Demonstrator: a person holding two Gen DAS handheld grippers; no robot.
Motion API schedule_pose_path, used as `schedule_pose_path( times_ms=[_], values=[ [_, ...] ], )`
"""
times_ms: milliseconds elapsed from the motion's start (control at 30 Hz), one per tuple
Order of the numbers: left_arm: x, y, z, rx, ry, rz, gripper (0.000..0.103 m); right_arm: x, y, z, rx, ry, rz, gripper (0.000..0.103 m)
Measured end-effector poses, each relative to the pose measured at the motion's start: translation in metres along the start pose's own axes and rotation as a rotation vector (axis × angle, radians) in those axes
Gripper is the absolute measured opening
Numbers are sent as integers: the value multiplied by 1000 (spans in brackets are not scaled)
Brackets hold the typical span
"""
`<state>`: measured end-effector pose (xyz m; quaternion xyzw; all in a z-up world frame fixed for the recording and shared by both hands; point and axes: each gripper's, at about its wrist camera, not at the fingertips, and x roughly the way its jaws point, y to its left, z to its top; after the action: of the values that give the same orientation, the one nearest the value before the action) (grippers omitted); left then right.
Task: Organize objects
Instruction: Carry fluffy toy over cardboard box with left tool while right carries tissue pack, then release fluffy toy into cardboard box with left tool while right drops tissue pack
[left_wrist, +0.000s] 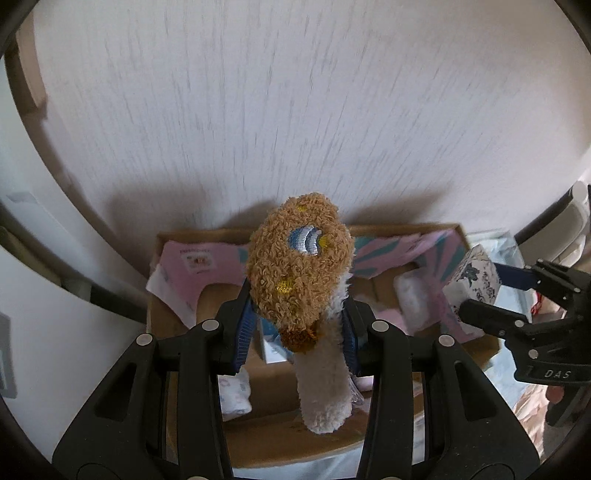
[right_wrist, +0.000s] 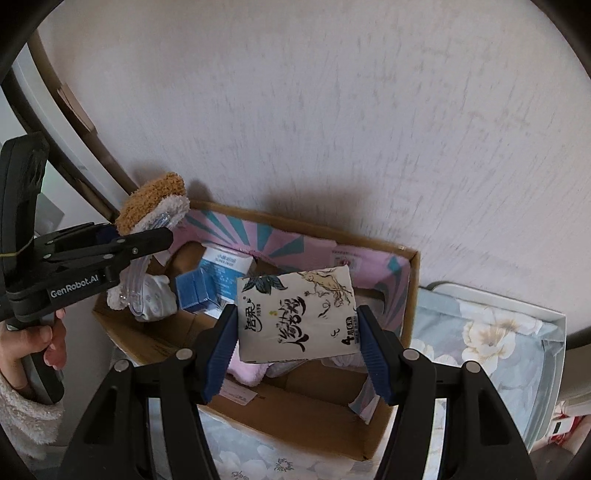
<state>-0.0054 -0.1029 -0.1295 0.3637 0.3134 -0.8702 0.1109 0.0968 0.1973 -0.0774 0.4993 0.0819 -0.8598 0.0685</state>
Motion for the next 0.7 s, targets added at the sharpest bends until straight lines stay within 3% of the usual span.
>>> schedule_pose_path(
  times_ms=[367,700],
  values=[
    [31,-2,-17,13,55,-6,36,27,8,-15,3,37,-29,59],
    [27,-8,-10,18,37,12,37,29,9,-19,-10,53,-37,59]
  ],
)
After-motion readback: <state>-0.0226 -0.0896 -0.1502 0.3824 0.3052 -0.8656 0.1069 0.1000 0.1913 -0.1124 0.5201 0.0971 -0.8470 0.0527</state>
